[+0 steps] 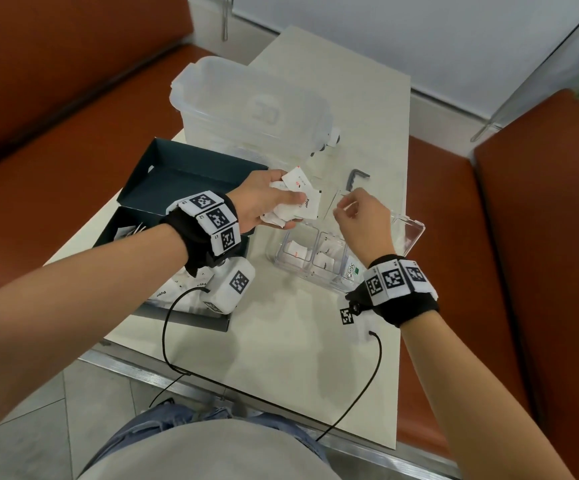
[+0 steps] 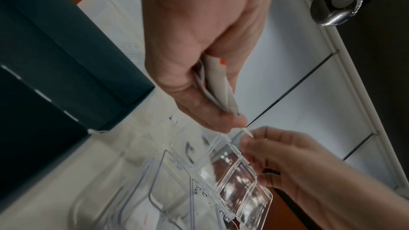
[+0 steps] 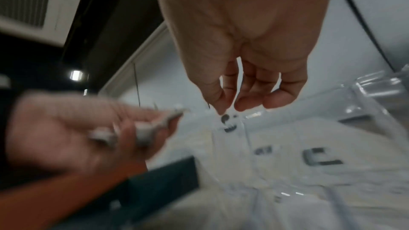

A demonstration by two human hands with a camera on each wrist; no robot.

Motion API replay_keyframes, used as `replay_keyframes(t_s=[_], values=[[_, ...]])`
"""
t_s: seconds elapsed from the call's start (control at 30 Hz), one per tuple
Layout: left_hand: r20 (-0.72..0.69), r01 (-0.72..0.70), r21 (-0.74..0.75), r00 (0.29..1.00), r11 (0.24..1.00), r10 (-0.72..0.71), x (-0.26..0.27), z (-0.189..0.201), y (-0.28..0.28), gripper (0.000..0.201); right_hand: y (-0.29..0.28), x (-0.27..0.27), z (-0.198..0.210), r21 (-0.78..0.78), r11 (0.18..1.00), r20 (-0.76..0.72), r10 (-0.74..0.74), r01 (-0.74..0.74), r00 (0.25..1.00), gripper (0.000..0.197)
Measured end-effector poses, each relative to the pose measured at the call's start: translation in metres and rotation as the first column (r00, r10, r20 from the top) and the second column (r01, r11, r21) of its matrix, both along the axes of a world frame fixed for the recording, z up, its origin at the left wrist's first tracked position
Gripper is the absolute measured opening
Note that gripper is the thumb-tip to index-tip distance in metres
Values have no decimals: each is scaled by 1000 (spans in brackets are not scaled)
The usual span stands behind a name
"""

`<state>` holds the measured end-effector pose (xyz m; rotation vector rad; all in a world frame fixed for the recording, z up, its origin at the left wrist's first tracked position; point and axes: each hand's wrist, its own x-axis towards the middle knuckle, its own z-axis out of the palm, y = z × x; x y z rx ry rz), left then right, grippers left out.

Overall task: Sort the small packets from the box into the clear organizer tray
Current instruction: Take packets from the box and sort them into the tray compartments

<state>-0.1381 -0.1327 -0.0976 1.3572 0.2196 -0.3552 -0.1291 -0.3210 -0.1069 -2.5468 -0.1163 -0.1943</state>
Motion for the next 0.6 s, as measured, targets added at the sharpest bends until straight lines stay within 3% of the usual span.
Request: replay_keyframes(t_s=[0.07, 0.13, 0.43, 0.6], values=[[16, 9, 15, 1000, 1000, -9, 0, 0, -2, 34, 6, -4, 11, 259, 966, -64, 8, 9, 998, 19], [35, 33, 24, 999, 999, -34, -1, 1, -4, 35, 12, -8, 17, 388, 921, -153, 63, 2, 986, 29], [14, 61, 16, 998, 998, -61, -1, 0, -6, 19, 1, -9, 22, 529, 842, -217, 19, 101, 976, 14], [38, 124, 7, 992, 992, -124, -4, -4, -6, 21, -6, -11, 28, 562, 818, -256, 33, 121, 966, 13]])
